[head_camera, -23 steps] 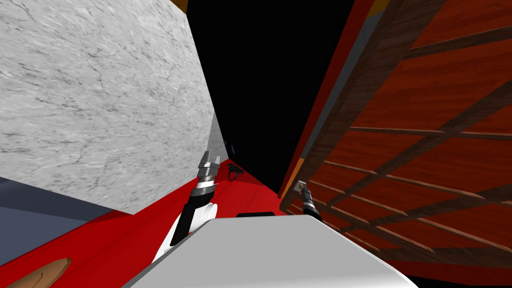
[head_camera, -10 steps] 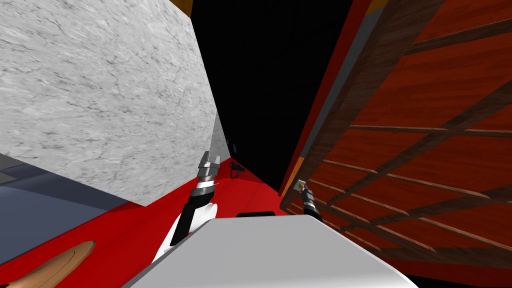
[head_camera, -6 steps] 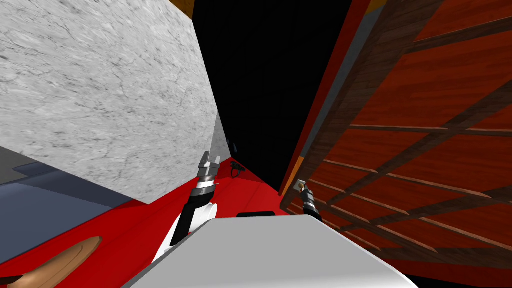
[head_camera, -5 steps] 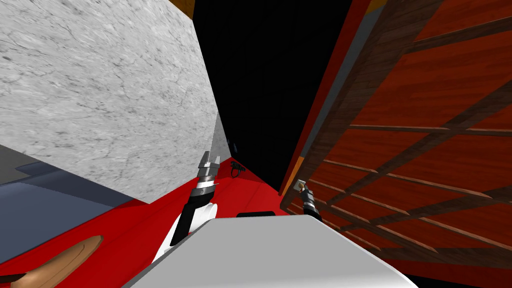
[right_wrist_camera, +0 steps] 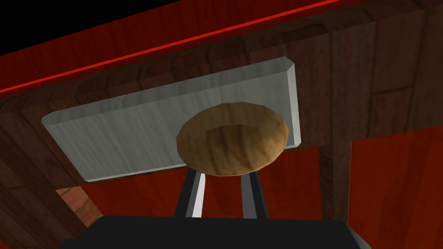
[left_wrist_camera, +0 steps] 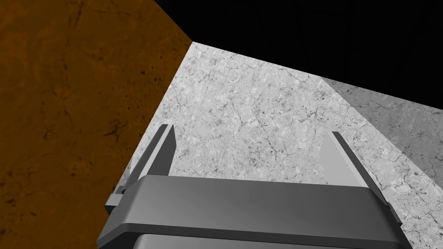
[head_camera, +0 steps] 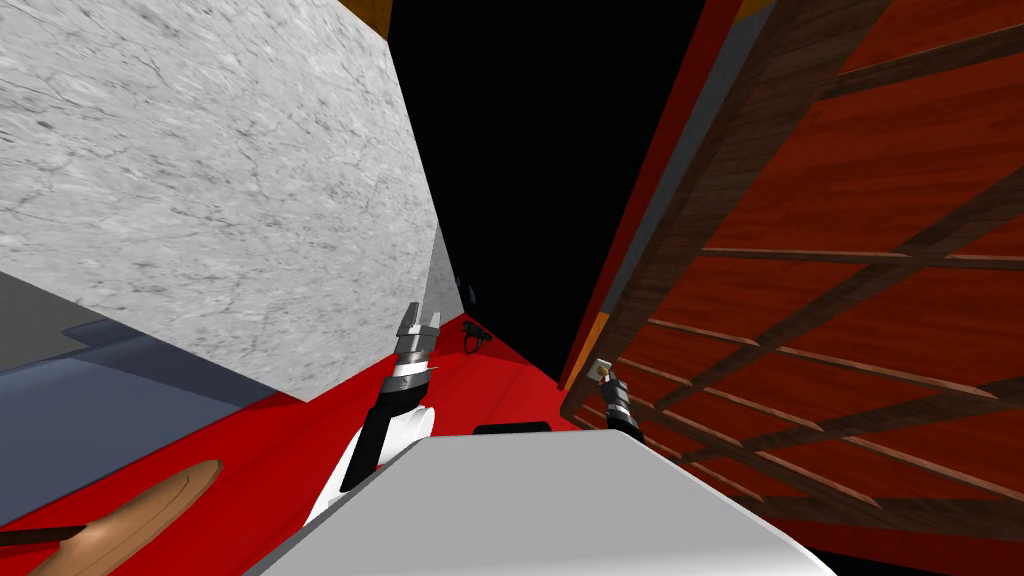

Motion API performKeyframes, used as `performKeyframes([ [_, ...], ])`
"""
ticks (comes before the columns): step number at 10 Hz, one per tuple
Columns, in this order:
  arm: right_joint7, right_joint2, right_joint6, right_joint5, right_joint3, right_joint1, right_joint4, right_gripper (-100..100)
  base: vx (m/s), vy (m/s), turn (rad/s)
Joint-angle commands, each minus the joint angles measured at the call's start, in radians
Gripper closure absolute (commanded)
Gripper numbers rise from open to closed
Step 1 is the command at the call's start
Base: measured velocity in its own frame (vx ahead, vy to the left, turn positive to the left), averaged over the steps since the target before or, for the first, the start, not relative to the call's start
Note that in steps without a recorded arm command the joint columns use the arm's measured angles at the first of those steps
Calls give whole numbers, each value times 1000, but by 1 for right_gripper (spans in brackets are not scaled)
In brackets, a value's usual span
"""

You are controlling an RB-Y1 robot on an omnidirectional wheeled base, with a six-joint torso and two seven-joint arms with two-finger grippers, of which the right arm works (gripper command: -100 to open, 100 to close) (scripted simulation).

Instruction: Pull the door open

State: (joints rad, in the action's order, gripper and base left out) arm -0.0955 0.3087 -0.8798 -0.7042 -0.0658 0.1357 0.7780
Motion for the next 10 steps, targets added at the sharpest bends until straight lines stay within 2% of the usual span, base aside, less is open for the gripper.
performKeyframes([
  [1,-50,-7,-5,4,-7,-11,5,100,-27,-1,44],
  [2,-51,-7,-5,4,-7,-11,5,100,-23,0,2],
  [9,-253,-6,-7,1,-5,-22,-8,100,-33,0,29],
  [10,-256,-4,1,-23,-8,3,9,-100,-39,-10,31],
])
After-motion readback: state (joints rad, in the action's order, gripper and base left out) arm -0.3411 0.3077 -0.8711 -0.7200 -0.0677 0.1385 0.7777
